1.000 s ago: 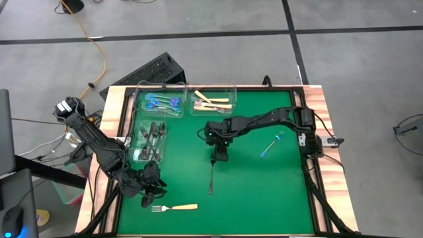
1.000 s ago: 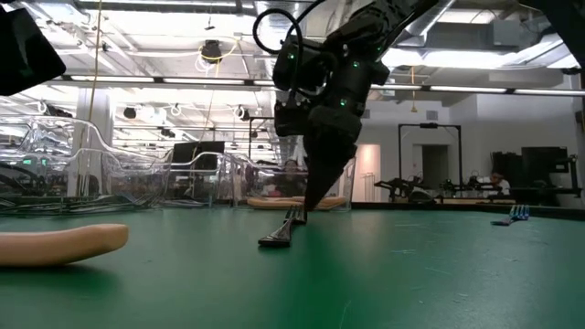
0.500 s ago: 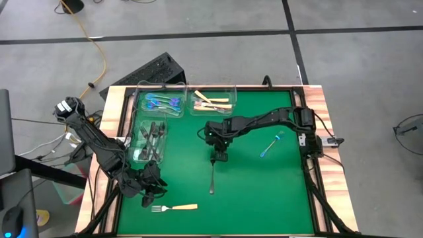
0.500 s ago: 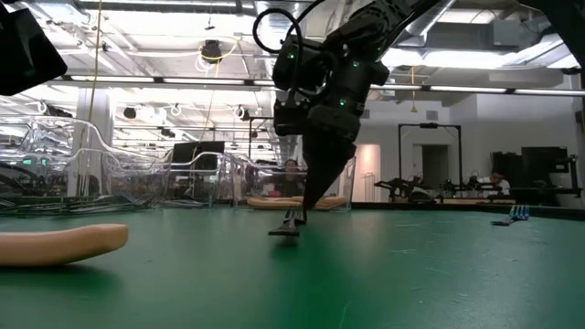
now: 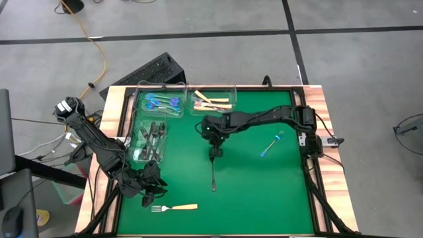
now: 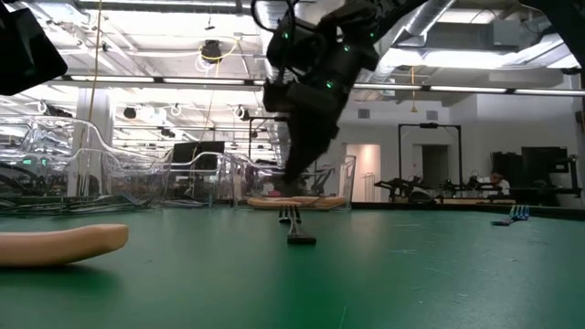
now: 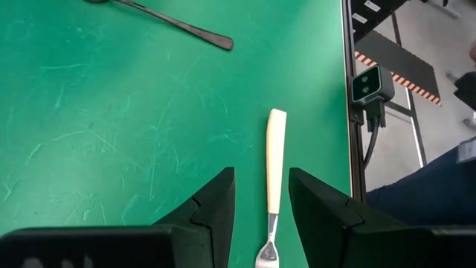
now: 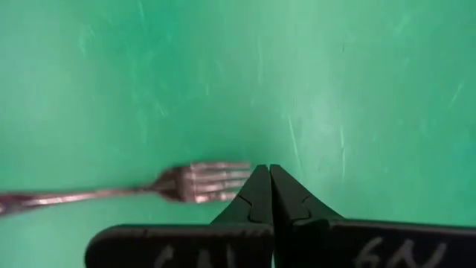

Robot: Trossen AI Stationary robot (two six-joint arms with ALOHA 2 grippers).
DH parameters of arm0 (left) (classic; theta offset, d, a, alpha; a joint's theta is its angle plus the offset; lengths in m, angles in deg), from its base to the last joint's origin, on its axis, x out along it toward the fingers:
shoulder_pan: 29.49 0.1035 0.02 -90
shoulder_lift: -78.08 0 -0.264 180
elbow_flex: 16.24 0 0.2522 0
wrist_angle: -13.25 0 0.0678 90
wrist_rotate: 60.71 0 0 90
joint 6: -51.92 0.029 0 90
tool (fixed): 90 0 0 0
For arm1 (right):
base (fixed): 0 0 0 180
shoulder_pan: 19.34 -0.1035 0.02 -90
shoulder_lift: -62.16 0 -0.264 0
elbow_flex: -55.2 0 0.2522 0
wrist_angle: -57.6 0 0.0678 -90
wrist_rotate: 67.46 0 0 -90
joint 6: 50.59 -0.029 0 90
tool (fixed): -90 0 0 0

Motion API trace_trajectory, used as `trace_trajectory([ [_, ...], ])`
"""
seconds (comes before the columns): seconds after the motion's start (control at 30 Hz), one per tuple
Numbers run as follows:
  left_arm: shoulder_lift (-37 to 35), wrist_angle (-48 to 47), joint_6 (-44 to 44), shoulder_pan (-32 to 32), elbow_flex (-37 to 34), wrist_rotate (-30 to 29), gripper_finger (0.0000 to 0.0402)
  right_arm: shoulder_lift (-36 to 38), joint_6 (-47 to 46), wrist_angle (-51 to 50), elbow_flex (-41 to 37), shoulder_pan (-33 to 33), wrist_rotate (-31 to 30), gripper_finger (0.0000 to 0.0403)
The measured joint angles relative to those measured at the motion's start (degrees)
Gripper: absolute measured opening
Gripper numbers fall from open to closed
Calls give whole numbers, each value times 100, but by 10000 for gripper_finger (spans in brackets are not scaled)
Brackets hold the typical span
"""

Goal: Sort silverware by color (type)
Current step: Put the black fork into the middle left transparent bin

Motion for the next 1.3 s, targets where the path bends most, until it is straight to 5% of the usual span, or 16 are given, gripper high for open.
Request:
trace_trajectory([
  [0.37, 0, 2, -45, 0, 0, -6, 112, 0, 80, -174, 750, 120, -3, 6],
  [0.53, 0, 2, -10, 0, 0, -21, 112, 0, 1620, -813, 928, -107, 493, 56],
  [0.7, 0, 2, 37, 0, 0, -66, 112, -136, 3400, -1136, 943, -633, 85, 119],
  [1.0, -2, -44, 68, 0, 0, -107, 112, -735, 4153, -860, 944, -1072, -357, 243],
  [1.3, -2, -44, 93, 0, 0, -39, 112, -846, 5145, -815, 939, -1342, -451, 253],
])
